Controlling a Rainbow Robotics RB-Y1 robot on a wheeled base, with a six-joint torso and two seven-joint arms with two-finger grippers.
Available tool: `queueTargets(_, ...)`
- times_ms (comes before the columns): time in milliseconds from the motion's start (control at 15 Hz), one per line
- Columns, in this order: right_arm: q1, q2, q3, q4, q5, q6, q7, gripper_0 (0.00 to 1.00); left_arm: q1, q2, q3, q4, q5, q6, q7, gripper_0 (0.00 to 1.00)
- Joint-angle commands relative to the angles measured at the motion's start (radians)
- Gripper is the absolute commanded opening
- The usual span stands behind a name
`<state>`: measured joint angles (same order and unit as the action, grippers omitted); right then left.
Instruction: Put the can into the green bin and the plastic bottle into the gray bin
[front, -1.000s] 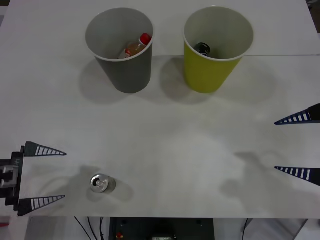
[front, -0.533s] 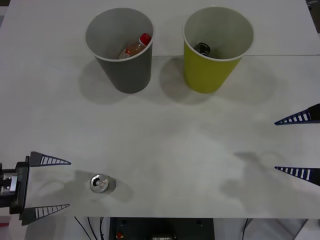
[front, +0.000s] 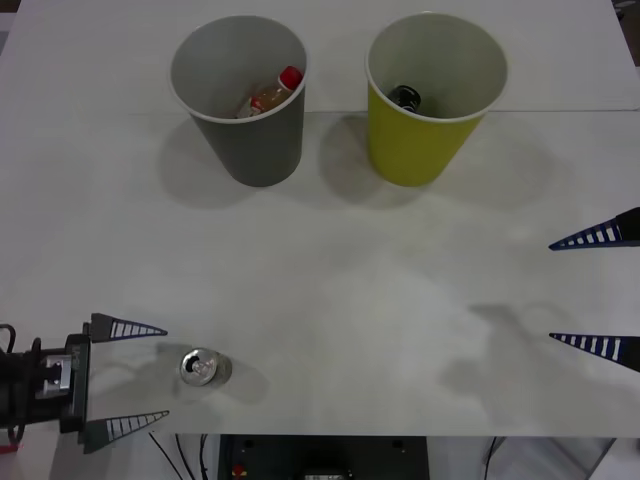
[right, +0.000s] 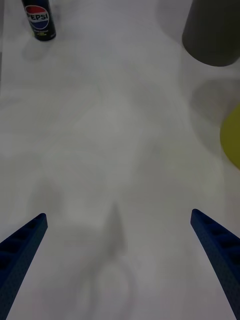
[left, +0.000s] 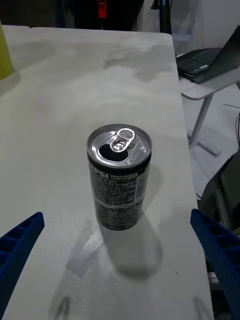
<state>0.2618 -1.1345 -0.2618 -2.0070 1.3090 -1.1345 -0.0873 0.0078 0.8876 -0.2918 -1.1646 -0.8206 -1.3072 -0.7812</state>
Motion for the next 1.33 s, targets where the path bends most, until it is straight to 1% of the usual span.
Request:
queueTargets(67, 0.0, 0.0, 0.0, 0.0, 0.0, 0.0, 0.0, 1.0, -0.031, -0.061, -0.001, 0.056, -0.015, -0.001, -0.016, 1.0)
queueTargets(133, 0.0, 0.0, 0.0, 0.0, 0.0, 0.0, 0.0, 1.0, -0.043, -0.081, 0.0, 0.066, -0.032, 0.0, -0.021, 1.0)
queueTargets(400, 0.0, 0.0, 0.0, 0.0, 0.0, 0.0, 0.0, 1.0, -0.055, -0.141, 0.0, 0.086, -0.038, 0.013, -0.029, 1.0)
queueTargets(733, 0.0, 0.0, 0.0, 0.0, 0.0, 0.0, 0.0, 1.0, -0.069, -0.184, 0.0, 0.086, -0.06, 0.034, -0.03, 1.0)
queueTargets(1067, 0.0, 0.0, 0.0, 0.0, 0.0, 0.0, 0.0, 1.0, -0.074, -0.225, 0.0, 0.086, -0.061, 0.036, -0.03, 1.0)
queueTargets(1333, 0.0, 0.0, 0.0, 0.0, 0.0, 0.0, 0.0, 1.0, -0.077, -0.256, 0.005, 0.086, -0.08, 0.036, -0.032, 1.0)
